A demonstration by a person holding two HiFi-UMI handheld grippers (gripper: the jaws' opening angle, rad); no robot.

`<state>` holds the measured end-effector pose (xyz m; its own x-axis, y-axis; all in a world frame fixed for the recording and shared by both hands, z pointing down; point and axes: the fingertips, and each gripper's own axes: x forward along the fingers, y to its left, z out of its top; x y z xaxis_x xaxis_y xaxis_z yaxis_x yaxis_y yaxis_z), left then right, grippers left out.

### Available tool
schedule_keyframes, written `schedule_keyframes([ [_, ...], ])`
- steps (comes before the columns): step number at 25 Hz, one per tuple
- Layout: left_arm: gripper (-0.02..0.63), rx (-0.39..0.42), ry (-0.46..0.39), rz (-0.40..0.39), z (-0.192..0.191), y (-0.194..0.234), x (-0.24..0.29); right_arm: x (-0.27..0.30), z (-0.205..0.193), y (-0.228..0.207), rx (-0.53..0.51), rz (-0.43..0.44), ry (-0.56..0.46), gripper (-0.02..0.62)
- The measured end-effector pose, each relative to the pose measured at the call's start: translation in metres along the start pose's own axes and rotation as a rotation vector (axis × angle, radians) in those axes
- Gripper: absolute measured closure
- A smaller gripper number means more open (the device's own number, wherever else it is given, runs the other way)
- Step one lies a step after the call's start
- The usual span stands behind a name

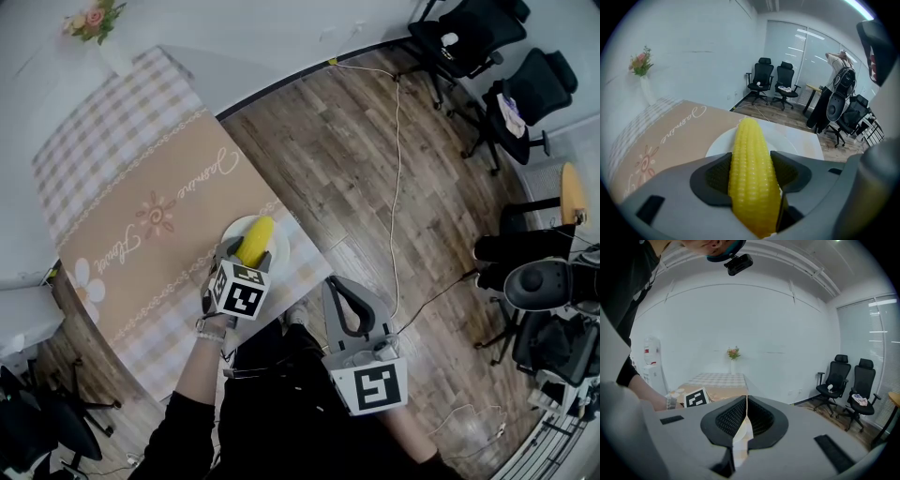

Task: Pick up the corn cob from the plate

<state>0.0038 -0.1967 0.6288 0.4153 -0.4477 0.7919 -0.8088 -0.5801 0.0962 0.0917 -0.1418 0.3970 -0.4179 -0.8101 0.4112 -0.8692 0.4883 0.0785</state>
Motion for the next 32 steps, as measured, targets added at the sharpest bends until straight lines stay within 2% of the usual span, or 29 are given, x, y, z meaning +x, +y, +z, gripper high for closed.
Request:
schedule_keyframes([
  [5, 0.356, -0.001, -0.029, 0.005, 0.000, 0.001, -0.001, 0.001, -0.002, 0.003, -0.002, 0.003, 0.005, 0.552],
  [19, 0.353, -0.012, -0.036, 0.038, 0.000, 0.002, -0.002, -0.006, -0.008, 0.004, -0.010, 0.007, 0.011, 0.552],
  [32, 0.353, -0.125, -0.130, 0.056, 0.015, 0.008, -0.040, -0.003, -0.003, 0.020, -0.024, 0.062, 0.003, 0.552],
])
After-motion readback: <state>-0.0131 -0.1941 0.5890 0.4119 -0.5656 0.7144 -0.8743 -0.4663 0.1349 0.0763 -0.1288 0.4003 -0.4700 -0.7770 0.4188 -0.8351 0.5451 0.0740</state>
